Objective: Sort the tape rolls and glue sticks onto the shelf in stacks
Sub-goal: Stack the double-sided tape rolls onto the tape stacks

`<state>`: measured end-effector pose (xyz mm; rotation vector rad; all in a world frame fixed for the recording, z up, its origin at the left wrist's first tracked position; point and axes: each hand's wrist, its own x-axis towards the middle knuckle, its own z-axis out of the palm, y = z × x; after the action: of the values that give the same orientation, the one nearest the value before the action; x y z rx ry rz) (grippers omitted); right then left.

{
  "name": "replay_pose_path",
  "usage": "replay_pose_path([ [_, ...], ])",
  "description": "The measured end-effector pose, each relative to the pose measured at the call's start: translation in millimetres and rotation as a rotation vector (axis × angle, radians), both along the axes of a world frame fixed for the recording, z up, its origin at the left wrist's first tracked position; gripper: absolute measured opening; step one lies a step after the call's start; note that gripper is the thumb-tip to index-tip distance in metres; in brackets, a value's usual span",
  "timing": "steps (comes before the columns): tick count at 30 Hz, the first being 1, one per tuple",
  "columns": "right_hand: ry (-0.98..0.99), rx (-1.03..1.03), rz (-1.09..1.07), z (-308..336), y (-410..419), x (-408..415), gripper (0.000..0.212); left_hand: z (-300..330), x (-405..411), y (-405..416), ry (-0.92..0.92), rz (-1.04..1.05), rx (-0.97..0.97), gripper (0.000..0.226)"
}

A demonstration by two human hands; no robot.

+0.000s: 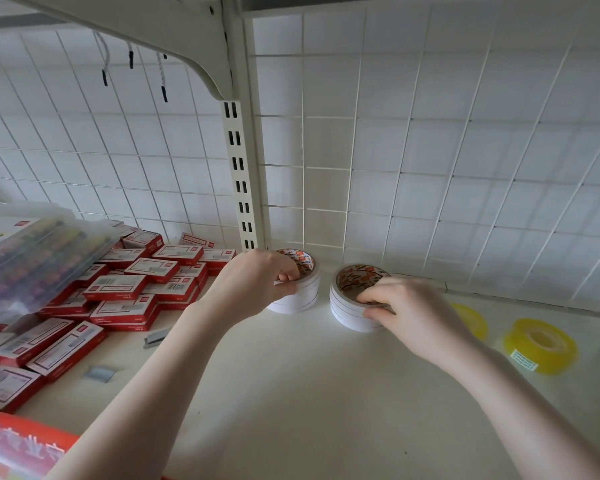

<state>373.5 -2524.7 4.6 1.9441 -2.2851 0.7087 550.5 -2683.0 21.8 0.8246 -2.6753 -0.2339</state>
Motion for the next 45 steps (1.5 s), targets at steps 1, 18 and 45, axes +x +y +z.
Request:
replay_pose_path([
  [1, -0.003, 0.000, 0.002, 0, 0, 0, 0.015, 0, 0, 0, -0.005, -0.003, 0.004, 0.009],
  [18, 0.097, -0.049, -0.009, -8, 1, 0, 0.016, 4, 1, 7, -0.069, 0.006, 0.000, 0.015],
  [45, 0.335, -0.198, -0.658, -38, 260, -43, 0.038, -38, -37, 229, 0.211, 0.082, -0.155, 0.045],
])
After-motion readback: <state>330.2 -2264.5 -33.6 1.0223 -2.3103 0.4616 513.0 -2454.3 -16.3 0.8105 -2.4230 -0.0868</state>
